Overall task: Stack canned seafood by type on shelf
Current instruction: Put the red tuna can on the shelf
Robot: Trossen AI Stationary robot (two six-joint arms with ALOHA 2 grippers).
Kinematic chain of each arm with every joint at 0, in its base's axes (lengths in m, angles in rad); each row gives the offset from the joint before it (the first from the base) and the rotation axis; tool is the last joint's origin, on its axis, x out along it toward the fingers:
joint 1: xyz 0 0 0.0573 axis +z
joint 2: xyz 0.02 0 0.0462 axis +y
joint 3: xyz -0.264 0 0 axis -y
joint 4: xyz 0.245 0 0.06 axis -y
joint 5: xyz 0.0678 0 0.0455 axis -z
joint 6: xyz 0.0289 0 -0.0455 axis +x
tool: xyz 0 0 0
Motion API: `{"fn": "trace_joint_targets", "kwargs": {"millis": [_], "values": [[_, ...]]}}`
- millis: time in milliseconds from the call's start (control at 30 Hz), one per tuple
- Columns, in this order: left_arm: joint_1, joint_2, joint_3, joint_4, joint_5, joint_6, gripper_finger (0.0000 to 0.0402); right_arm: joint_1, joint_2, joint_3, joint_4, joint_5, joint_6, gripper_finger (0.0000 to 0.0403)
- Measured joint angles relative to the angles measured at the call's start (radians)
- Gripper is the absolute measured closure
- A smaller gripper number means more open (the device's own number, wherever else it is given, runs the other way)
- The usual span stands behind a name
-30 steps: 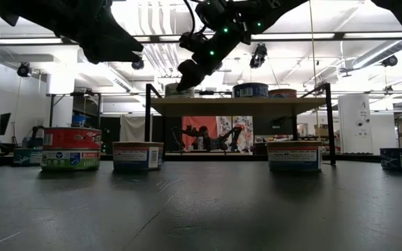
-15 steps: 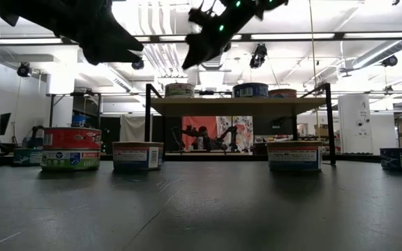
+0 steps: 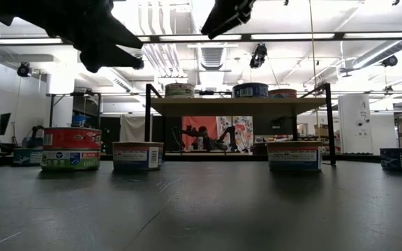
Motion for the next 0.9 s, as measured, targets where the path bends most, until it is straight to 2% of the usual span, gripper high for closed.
{"fn": "trace_joint_targets", "kwargs": {"millis": [200, 333, 567, 900], "values": [[-0.084, 0.056, 0.0, 0.042, -0.001, -0.09, 0.0141, 0.128, -0.052, -0.087, 0.001, 0.004, 0.065, 0.0145], [-0.127, 0.09, 0.007, 0.059, -0.004, -0.119, 0.0141, 0.216, -0.094, -0.173, 0.024, 0.083, 0.122, 0.0175], [-0.143, 0.174, 0.039, 0.068, -0.01, -0.17, 0.0141, 0.355, -0.164, -0.336, 0.107, 0.232, 0.222, 0.0224], [-0.143, 0.385, 0.18, 0.088, -0.009, -0.122, 0.0141, 0.451, -0.239, -0.55, 0.209, 0.27, 0.37, 0.0287]]}}
